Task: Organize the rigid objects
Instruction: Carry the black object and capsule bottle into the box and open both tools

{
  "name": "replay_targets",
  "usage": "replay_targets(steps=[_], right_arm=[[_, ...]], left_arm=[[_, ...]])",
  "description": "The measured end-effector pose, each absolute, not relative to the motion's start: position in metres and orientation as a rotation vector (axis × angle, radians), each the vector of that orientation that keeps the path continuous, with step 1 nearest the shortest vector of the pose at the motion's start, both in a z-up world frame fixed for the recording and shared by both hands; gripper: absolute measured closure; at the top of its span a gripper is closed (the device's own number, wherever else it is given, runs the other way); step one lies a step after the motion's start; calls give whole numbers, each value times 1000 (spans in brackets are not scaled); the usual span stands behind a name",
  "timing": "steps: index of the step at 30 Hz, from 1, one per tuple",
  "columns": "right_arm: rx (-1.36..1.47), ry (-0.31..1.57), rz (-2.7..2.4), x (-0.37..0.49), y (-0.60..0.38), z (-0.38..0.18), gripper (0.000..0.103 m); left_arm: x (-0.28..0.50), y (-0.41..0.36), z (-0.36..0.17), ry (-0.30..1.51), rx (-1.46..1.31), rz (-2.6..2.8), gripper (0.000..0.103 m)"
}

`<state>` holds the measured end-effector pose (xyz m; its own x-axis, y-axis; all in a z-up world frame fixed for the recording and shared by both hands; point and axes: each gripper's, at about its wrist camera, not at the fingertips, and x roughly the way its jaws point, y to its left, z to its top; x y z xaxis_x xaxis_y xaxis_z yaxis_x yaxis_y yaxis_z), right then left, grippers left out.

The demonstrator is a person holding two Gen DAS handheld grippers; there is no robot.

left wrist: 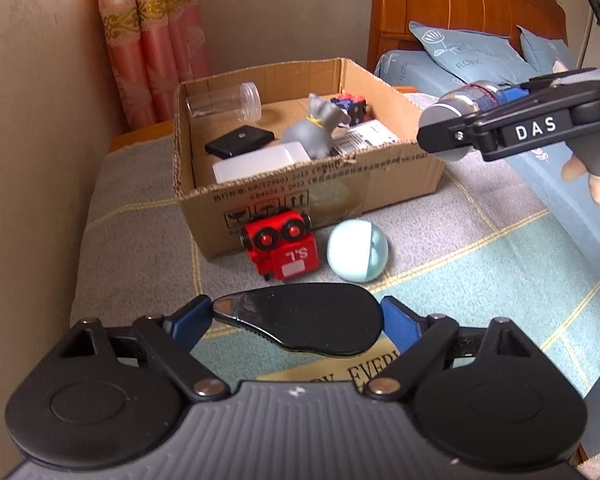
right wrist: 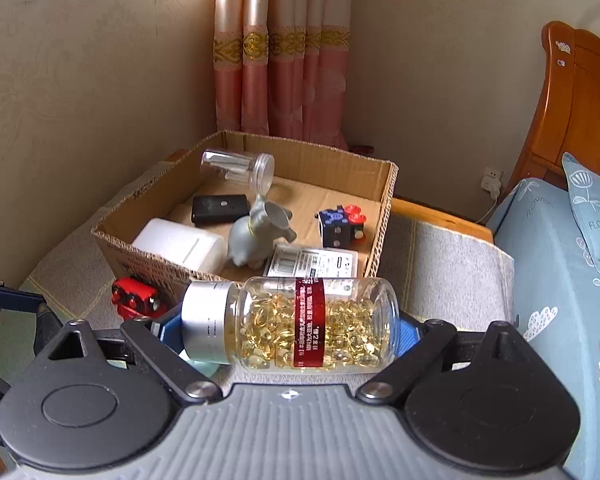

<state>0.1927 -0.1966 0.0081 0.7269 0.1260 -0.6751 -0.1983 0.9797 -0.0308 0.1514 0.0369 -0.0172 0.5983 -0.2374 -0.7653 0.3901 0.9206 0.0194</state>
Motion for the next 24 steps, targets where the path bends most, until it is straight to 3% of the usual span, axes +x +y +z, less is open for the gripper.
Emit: replay_targets(steps=[14,15,24], right_arm=[[-120,760,189,251,-173,4,6],[-123,758,185,250,-172,2,0],[-66,756,171,222,-185,-1,0]], left_arm=[[178,44,18,774,178,-307,14],[180,44,20,771,176,-308,14],[215,31,44,735,209,-333,14]])
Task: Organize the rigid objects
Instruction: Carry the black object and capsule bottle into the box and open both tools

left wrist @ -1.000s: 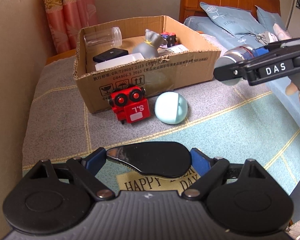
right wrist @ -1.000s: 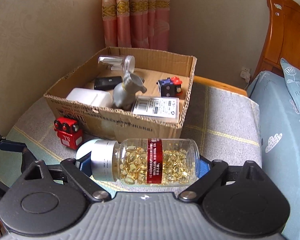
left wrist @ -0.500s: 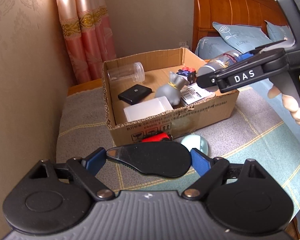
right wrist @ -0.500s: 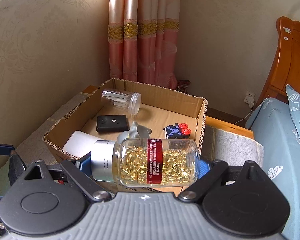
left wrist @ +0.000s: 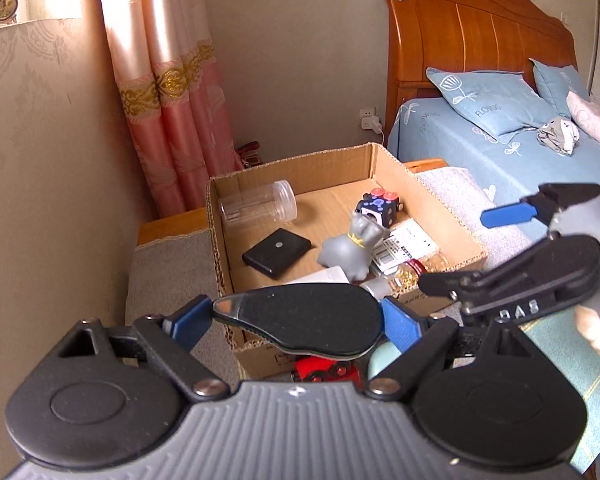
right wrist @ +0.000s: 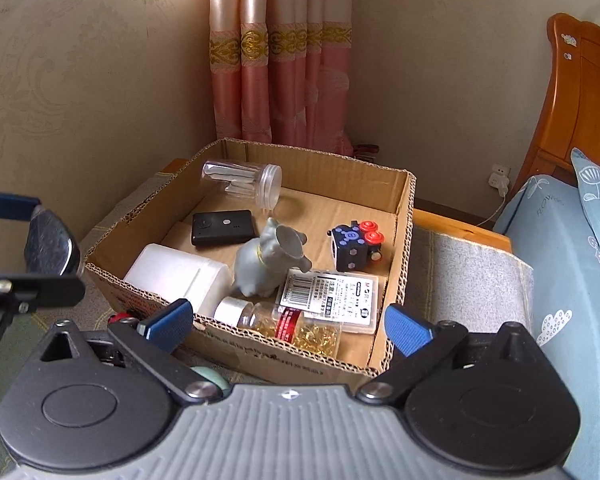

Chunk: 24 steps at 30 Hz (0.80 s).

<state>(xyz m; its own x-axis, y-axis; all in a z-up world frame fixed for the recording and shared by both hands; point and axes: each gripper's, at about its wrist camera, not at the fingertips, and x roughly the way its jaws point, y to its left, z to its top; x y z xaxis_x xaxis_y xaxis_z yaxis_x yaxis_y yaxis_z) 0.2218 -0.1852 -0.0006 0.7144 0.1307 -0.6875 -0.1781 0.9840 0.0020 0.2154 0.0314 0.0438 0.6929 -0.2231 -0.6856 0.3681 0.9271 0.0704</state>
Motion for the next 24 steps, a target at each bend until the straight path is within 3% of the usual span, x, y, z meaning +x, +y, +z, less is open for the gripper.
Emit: replay_targets(steps=[10,24], right_arm=[[1,749,90,192,-200,-4,0],[6,765,52,182,-204,-5,0]], left_arm=[[288,-12,56,790,197,-403,14],[355,-66,34,884,210,-391,14]])
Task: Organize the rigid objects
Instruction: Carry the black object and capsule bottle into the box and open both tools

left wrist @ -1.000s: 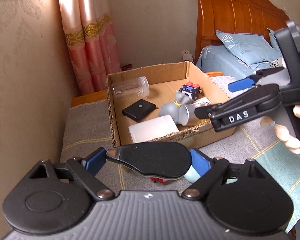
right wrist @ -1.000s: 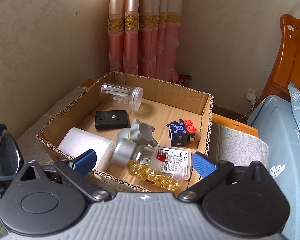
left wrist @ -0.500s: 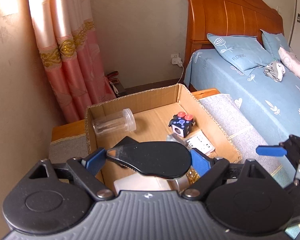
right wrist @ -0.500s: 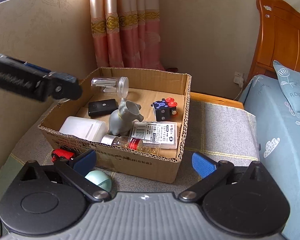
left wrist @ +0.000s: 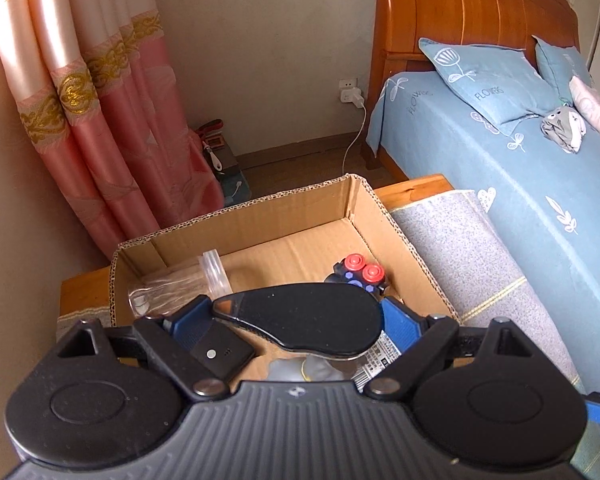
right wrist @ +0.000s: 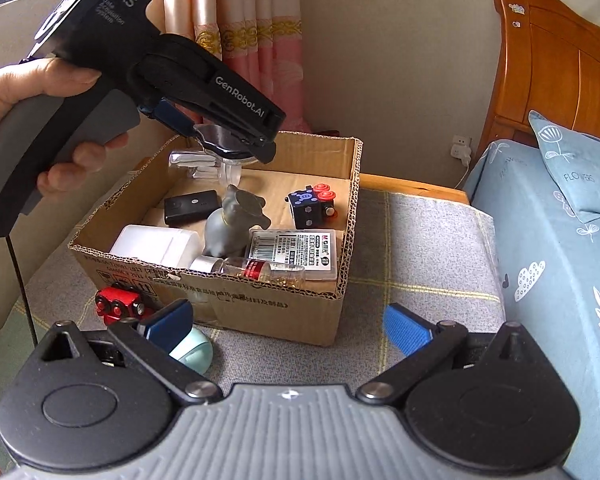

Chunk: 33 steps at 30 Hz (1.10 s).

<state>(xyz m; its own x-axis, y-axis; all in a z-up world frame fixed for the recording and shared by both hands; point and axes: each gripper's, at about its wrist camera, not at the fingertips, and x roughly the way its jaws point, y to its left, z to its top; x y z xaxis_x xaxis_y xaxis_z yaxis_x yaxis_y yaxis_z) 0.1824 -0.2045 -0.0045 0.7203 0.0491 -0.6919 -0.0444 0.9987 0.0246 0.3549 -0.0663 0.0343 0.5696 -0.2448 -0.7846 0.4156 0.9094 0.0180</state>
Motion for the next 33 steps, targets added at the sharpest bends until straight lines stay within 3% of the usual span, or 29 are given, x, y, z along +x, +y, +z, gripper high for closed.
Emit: replay_targets(steps=[15,33], right_arm=[[24,767,69,180,-201,-4,0],[24,740,92,162,-185,6,0]], left_arm=[[352,-52,41,855,141,-358,7],[270,-8,64,773,160,-337,3]])
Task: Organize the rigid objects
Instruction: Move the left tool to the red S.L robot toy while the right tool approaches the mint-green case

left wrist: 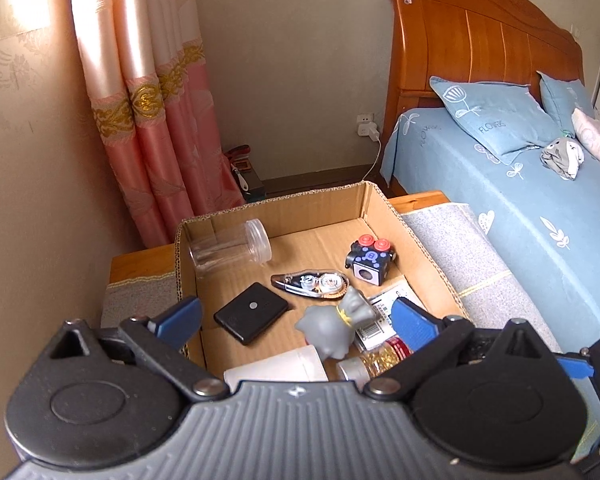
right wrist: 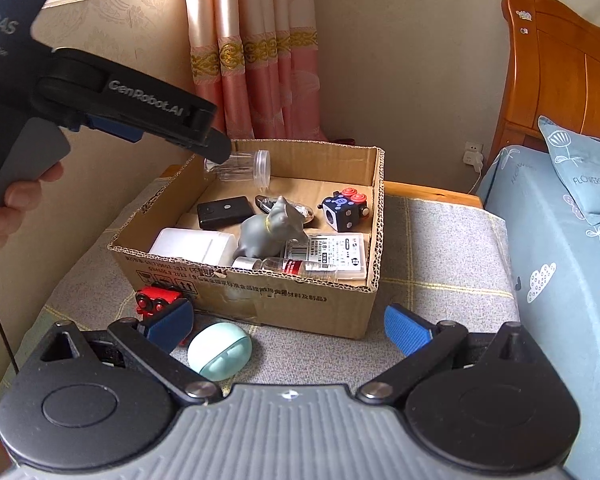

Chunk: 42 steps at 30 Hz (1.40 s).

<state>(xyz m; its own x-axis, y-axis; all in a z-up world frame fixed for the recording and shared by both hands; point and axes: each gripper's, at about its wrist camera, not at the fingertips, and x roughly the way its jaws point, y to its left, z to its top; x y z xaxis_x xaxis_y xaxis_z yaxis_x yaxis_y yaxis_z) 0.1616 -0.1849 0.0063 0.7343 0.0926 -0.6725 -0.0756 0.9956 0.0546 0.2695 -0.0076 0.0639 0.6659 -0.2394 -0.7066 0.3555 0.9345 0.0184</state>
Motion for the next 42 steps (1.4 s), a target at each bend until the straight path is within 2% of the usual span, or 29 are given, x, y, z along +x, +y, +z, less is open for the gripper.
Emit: replay_targets(steps=[9,18,26,42], right_arm=[[34,806,131,167,-177,-24,0],[6,899,194,177,-162,-66,0],[-129,936,191,183,-134,-91,0],[-85,842,119,203,-135,-101,0]], left_arm=[[212,28,46,719,152,-208,2],[184,48,1,822,117,-132,2],[173,60,-17,868,69,-127,2],[171,70,-29,891,29,-109,2]])
